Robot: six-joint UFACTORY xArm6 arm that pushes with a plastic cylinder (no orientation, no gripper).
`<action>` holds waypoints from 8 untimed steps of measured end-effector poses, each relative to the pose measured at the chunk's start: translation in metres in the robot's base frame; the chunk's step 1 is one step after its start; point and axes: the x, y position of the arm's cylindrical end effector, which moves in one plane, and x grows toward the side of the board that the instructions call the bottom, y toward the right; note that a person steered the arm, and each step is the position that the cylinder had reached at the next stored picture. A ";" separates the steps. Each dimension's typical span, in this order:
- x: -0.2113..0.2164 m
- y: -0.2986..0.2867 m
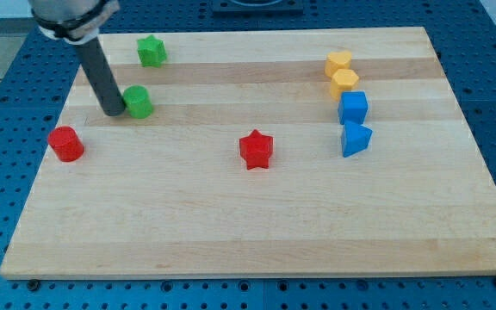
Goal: Move the green circle close to the green star
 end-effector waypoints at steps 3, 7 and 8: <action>0.002 0.061; -0.080 0.060; -0.081 0.051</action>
